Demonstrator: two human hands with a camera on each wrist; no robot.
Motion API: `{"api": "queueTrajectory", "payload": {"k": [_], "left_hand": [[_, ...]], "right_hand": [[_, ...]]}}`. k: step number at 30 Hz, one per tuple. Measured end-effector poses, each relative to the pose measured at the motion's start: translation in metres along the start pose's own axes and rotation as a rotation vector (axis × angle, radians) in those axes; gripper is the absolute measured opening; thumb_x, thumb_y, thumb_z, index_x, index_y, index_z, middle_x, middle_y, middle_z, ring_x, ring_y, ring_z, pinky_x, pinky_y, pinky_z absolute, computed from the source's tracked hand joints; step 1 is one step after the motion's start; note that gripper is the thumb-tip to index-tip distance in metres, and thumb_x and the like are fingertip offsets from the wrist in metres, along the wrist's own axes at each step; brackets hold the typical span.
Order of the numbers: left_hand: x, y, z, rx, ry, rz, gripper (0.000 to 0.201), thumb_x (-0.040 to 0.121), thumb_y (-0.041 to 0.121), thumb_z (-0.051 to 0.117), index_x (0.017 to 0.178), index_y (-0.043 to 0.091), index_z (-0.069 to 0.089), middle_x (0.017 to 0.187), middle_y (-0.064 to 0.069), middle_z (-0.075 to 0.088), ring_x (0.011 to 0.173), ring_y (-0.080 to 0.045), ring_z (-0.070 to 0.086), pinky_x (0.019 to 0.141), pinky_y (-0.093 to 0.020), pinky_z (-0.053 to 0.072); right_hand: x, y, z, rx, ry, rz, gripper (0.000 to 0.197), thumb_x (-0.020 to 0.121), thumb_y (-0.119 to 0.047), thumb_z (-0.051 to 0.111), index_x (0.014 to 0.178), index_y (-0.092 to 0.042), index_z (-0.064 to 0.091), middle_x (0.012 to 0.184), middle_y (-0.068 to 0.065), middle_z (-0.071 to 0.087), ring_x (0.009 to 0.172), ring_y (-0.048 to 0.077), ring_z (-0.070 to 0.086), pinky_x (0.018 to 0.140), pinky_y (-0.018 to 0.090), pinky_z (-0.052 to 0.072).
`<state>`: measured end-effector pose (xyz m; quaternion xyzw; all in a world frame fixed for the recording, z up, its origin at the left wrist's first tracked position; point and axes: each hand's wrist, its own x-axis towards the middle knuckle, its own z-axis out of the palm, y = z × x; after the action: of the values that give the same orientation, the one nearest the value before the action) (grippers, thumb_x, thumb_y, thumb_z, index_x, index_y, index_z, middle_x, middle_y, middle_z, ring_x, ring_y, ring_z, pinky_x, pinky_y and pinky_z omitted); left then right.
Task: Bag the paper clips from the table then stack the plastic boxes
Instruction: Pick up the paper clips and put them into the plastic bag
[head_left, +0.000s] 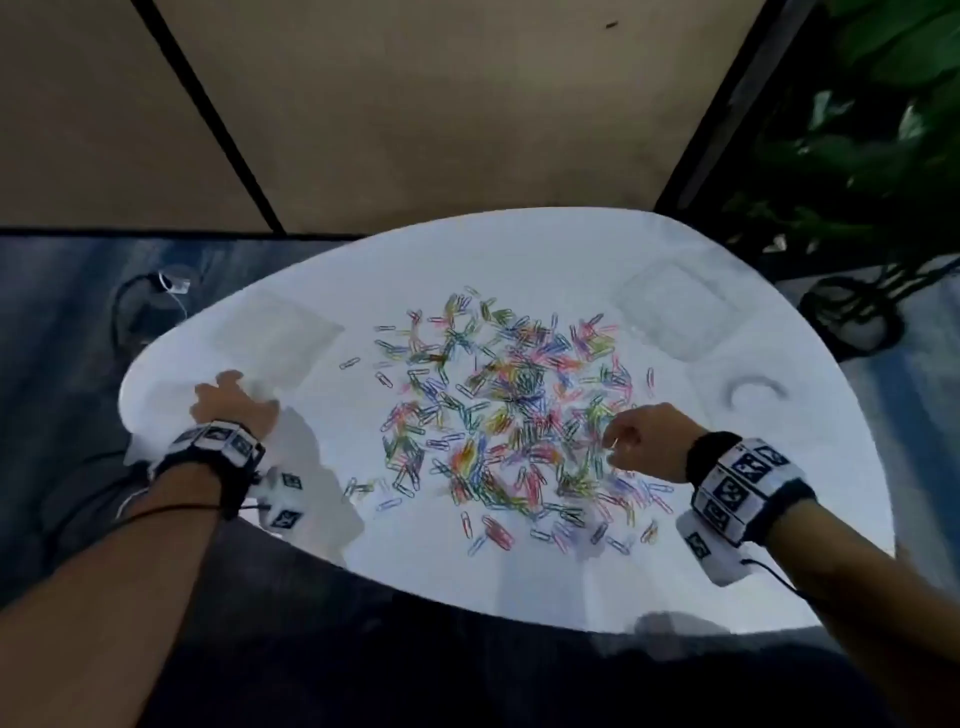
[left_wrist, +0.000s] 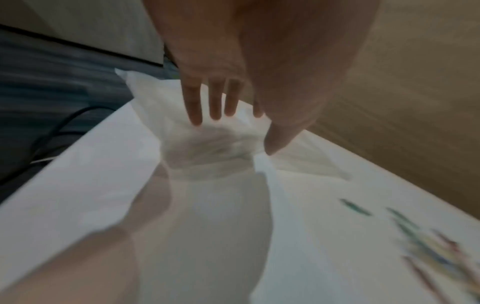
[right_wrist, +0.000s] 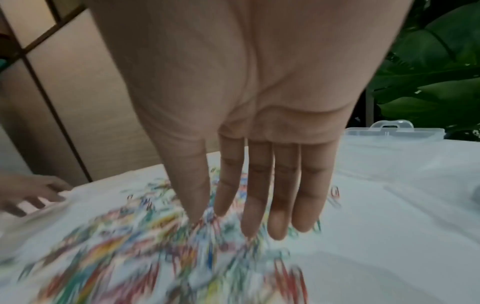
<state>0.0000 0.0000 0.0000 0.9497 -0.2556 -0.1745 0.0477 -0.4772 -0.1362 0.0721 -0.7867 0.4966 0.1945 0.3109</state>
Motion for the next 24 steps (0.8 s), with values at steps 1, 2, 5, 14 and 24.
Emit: {"api": "queueTrajectory", "payload": {"k": [1,2,5,14,24], "left_hand": [[0.003,-0.010,0.006,0.023,0.002,0.017,0.054,0.091,0.033,0.060,0.137,0.010,0.044,0.137,-0.028,0.039,0.123,-0.051,0.044,0.104,-0.056,0.038],[0.001,-0.017,0.007,0.045,-0.004,0.049,0.047,0.095,0.031,0.053,0.136,0.009,0.046,0.137,-0.029,0.041,0.122,-0.050,0.044,0.104,-0.056,0.038],[-0.002,-0.038,0.005,0.091,0.030,0.195,0.038,0.099,0.032,0.047,0.121,0.006,0.062,0.130,-0.025,0.058,0.118,-0.046,0.054,0.103,-0.052,0.045],[-0.117,0.007,-0.048,-0.092,-0.019,0.375,0.017,0.082,0.029,0.065,0.095,0.024,0.075,0.106,-0.011,0.075,0.095,-0.035,0.071,0.094,-0.037,0.056],[-0.233,0.056,-0.005,-0.084,-0.331,0.570,0.028,0.094,0.015,0.054,0.079,-0.003,0.070,0.066,-0.019,0.072,0.047,-0.025,0.065,0.057,-0.039,0.063]], "right_hand": [[-0.002,0.004,0.017,-0.011,-0.017,-0.001,0.018,0.085,-0.028,0.069,0.102,-0.024,0.070,0.090,-0.005,0.065,0.087,0.015,0.060,0.078,0.024,0.047],[-0.006,0.006,0.028,-0.050,0.001,-0.009,0.020,0.084,-0.030,0.069,0.103,-0.025,0.071,0.095,-0.004,0.067,0.090,0.015,0.062,0.080,0.024,0.049],[-0.023,0.014,0.053,-0.095,0.076,-0.053,0.025,0.084,-0.032,0.070,0.107,-0.024,0.071,0.104,-0.003,0.069,0.096,0.016,0.064,0.084,0.023,0.047],[-0.059,0.040,0.092,0.025,0.111,0.427,0.117,0.057,-0.042,0.091,0.150,-0.014,0.025,0.148,0.019,0.028,0.129,0.038,0.047,0.101,0.046,0.048],[-0.046,0.036,0.116,0.174,0.285,0.217,0.091,0.073,-0.041,0.079,0.146,-0.011,0.032,0.141,0.012,0.029,0.124,0.031,0.047,0.102,0.035,0.046]]}}
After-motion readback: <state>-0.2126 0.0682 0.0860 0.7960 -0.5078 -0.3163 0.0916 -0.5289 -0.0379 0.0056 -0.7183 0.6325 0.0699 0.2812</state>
